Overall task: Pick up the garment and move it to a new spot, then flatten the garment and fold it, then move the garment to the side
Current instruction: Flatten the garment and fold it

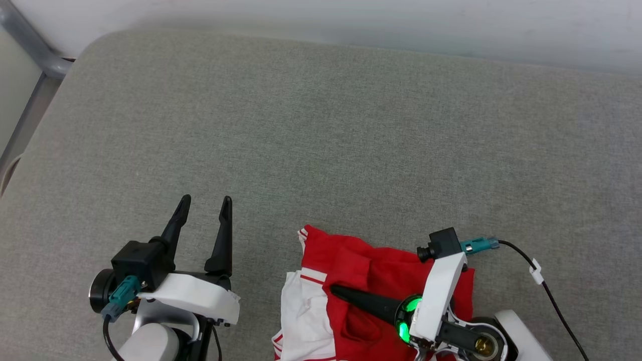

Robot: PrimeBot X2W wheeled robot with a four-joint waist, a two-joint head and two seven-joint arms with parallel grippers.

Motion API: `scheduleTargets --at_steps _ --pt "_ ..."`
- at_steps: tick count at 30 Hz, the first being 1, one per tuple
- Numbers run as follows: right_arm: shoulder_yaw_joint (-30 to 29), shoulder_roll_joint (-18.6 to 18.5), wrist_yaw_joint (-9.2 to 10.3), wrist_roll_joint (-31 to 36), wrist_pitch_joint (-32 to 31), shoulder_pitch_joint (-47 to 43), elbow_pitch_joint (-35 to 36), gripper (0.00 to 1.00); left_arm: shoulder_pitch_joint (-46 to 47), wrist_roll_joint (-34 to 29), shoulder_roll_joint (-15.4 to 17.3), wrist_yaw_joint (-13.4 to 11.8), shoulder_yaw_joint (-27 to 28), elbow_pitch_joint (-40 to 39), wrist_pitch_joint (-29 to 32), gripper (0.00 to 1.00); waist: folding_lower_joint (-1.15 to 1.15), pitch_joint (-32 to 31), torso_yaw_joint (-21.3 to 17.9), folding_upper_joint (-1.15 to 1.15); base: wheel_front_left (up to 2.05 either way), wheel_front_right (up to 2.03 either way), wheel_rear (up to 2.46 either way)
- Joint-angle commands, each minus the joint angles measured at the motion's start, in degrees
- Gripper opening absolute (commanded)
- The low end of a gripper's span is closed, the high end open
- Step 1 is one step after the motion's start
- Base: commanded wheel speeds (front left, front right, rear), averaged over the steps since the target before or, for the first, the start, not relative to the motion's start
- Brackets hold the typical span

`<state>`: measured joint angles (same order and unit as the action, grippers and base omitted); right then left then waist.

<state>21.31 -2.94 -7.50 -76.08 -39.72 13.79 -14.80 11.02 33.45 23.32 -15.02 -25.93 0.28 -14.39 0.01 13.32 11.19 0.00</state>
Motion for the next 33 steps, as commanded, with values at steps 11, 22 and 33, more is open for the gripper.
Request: scheduleTargets --at_steps 11,22,33 --pt "4.75 -3.40 0.03 4.59 8.75 2.92 9.01 1.00 0.20 -1.01 0.73 1.00 0.78 1.67 -0.57 1.00 -0.01 -3.12 -3.35 0.00 0.00 0.00 0.00" --pt "-5.12 -9.48 0.03 21.85 30.28 -0.41 9.21 1.00 -2.48 -0.63 1.93 -0.62 1.12 1.09 0.25 1.00 -0.01 -7.79 -6.92 0.00 0.00 0.00 0.00" --pt "-24.45 -5.63 0.03 51.87 38.23 -7.45 12.81 1.00 -6.12 -0.26 2.59 -3.18 3.44 1.23 -0.33 1.00 -0.01 -11.84 -10.21 0.00 0.00 0.00 0.00"
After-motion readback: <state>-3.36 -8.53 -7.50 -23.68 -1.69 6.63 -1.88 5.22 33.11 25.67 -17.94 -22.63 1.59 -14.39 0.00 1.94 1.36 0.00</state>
